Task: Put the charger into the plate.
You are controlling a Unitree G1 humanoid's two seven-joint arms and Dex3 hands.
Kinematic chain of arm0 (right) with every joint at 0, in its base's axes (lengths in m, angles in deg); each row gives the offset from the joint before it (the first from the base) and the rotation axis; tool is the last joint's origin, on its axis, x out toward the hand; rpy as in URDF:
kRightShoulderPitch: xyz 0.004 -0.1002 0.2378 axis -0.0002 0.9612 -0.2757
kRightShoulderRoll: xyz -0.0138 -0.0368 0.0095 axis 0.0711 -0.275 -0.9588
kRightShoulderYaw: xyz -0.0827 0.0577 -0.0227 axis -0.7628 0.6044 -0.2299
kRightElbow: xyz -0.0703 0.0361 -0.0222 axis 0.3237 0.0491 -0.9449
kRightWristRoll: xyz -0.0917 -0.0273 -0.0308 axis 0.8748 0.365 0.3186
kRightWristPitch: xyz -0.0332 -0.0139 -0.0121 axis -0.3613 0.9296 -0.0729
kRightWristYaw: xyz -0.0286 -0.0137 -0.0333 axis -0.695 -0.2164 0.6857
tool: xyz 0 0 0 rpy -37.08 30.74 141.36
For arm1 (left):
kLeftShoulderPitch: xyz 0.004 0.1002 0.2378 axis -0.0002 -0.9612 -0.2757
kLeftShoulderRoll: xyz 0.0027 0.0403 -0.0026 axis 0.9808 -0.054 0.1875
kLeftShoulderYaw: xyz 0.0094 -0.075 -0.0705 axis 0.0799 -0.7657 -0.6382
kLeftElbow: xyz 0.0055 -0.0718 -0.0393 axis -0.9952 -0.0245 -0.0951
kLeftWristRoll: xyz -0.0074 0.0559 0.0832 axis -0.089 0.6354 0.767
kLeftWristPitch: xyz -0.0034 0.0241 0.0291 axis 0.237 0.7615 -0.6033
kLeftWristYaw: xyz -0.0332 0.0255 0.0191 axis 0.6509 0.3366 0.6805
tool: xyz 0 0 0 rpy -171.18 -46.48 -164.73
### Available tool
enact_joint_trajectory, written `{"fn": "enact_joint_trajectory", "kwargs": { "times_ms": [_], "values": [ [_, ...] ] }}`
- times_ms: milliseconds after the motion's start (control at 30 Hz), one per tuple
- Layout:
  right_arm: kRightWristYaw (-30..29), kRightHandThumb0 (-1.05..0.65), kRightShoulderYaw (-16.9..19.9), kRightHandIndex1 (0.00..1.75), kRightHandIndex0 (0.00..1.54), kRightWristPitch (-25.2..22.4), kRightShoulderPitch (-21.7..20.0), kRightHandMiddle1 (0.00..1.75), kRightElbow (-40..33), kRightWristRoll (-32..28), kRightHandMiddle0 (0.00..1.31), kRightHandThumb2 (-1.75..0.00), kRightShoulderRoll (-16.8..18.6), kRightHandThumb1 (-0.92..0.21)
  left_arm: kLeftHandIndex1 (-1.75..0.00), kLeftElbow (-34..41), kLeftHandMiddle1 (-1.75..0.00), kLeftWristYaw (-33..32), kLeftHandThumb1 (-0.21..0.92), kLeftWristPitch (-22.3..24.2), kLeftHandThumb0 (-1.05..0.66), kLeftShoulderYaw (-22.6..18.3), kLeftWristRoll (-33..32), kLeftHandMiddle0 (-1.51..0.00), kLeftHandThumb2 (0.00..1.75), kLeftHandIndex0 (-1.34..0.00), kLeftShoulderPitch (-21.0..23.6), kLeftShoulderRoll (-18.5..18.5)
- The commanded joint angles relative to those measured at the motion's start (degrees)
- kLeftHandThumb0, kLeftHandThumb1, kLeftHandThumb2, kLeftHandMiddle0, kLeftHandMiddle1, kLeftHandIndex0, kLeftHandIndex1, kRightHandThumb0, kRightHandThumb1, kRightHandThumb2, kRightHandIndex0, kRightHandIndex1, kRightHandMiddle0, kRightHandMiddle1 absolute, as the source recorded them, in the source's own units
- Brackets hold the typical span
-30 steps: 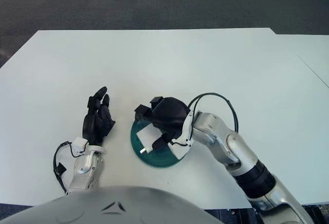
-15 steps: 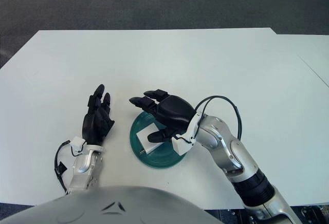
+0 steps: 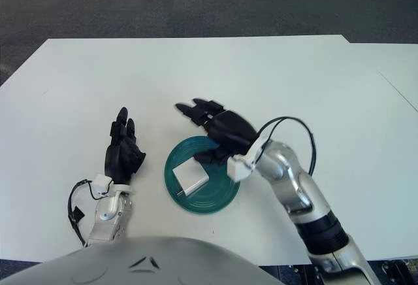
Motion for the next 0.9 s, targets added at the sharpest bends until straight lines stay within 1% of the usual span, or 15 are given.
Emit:
{"fn": "enact_joint_trajectory", "kwargs": {
  "times_ms": [0, 33, 67, 100, 133, 167, 233, 367, 467, 600, 667, 700, 733, 767, 867],
  "values": [
    [-1.7, -1.05, 3.6, 0.01, 0.08, -2.5, -0.6, 0.17, 7.3, -7.0, 0.0, -0.91, 3.5, -0.92, -0.33, -2.8, -0.02, -2.3, 0.92, 1.2, -0.99, 0.9, 0.8, -0.13, 1.0, 0.0, -3.9, -5.8],
    [-3.2, -1.05, 5.5, 0.01, 0.07, -2.8, -0.3, 0.18, 11.5, -10.5, 0.0, -0.9, 5.9, -0.92, -0.38, -2.5, -0.02, -1.7, 0.92, 1.5, -1.0, 0.9, 0.7, -0.14, 0.99, 0.0, -3.5, -4.6],
    [-4.3, -1.05, 6.7, 0.01, 0.07, -2.8, -0.2, 0.19, 14.5, -12.8, 0.0, -0.9, 7.4, -0.92, -0.42, -2.3, -0.03, -1.3, 0.92, 1.7, -1.0, 0.9, 0.5, -0.15, 0.99, 0.0, -3.3, -3.8],
    [-4.9, -1.05, 9.4, 0.0, 0.07, -4.5, 1.1, 0.2, 15.6, -17.7, 0.0, -0.9, 9.8, -0.92, -0.43, -2.2, -0.03, -0.5, 0.92, 2.4, -1.01, 0.8, -0.1, -0.16, 0.99, 0.0, -3.1, -2.9],
    [-5.1, -1.05, 11.1, 0.01, 0.08, -5.6, 2.1, 0.24, 15.7, -20.9, 0.0, -0.89, 11.2, -0.92, -0.46, -2.1, -0.02, 0.1, 0.92, 2.9, -1.01, 0.8, -0.6, -0.16, 1.0, 0.0, -3.1, -2.4],
    [-5.2, -1.05, 12.6, 0.01, 0.08, -8.3, 3.9, 0.25, 13.7, -25.0, 0.0, -0.89, 13.3, -0.92, -0.48, -1.8, -0.02, 0.1, 0.92, 3.8, -1.01, 0.6, -0.7, -0.16, 1.0, 0.0, -3.3, -2.0],
    [-5.4, -1.04, 14.3, 0.02, 0.11, -11.7, 6.9, 0.33, 10.2, -29.9, 0.0, -0.88, 15.6, -0.92, -0.5, -1.3, -0.02, -0.5, 0.92, 5.1, -1.01, 0.2, -0.1, -0.15, 0.99, 0.0, -3.6, -1.7],
    [-5.6, -1.03, 15.6, 0.03, 0.14, -14.6, 10.8, 0.42, 6.0, -33.3, 0.0, -0.89, 16.7, -0.92, -0.52, -0.7, -0.02, -1.5, 0.92, 6.1, -1.0, 0.0, 0.9, -0.15, 0.99, 0.0, -4.1, -1.8],
    [-6.7, -1.03, 16.9, 0.03, 0.17, -16.9, 14.2, 0.49, 2.7, -35.5, 0.0, -0.89, 17.7, -0.92, -0.54, 1.6, -0.02, -2.0, 0.92, 8.6, -0.99, -0.2, 1.9, -0.17, 0.97, 0.0, -4.9, -1.4],
    [-8.5, -1.02, 16.7, 0.03, 0.18, -15.3, 17.2, 0.55, 2.9, -35.2, 0.0, -0.9, 20.0, -0.92, -0.58, 2.6, -0.02, -0.2, 0.92, 9.4, -0.97, -0.3, 0.5, -0.18, 0.96, 0.0, -5.1, -1.1],
    [-9.8, -1.01, 16.4, 0.03, 0.2, -12.8, 18.0, 0.61, 4.9, -34.6, 0.0, -0.9, 21.6, -0.92, -0.6, 2.6, -0.02, 1.3, 0.92, 8.8, -0.97, -0.4, -1.0, -0.18, 0.96, 0.0, -4.9, -1.1],
    [-10.6, -1.01, 16.4, 0.03, 0.2, -11.0, 17.9, 0.63, 7.5, -34.2, 0.0, -0.9, 22.7, -0.92, -0.61, 2.4, -0.02, 2.0, 0.92, 8.4, -0.97, -0.4, -1.6, -0.18, 0.97, 0.0, -4.7, -1.0],
    [-11.2, -1.01, 16.3, 0.03, 0.22, -9.6, 17.7, 0.68, 9.4, -33.9, 0.0, -0.89, 23.5, -0.92, -0.61, 2.3, -0.01, 2.6, 0.92, 8.2, -0.98, -0.4, -1.9, -0.17, 0.97, 0.0, -4.6, -0.9],
    [-12.1, -1.0, 16.4, 0.03, 0.23, -7.7, 16.9, 0.71, 12.8, -33.6, 0.0, -0.89, 24.5, -0.92, -0.61, 1.9, -0.01, 3.1, 0.92, 8.1, -0.98, -0.5, -2.2, -0.17, 0.97, 0.0, -4.3, -0.8],
    [-13.9, -0.98, 16.7, 0.04, 0.27, -3.8, 14.4, 0.85, 19.8, -33.4, 0.0, -0.86, 26.4, -0.92, -0.59, 1.4, 0.0, 3.7, 0.92, 8.6, -0.98, -1.0, -2.5, -0.14, 0.99, 0.0, -3.8, -1.0]
  ]
}}
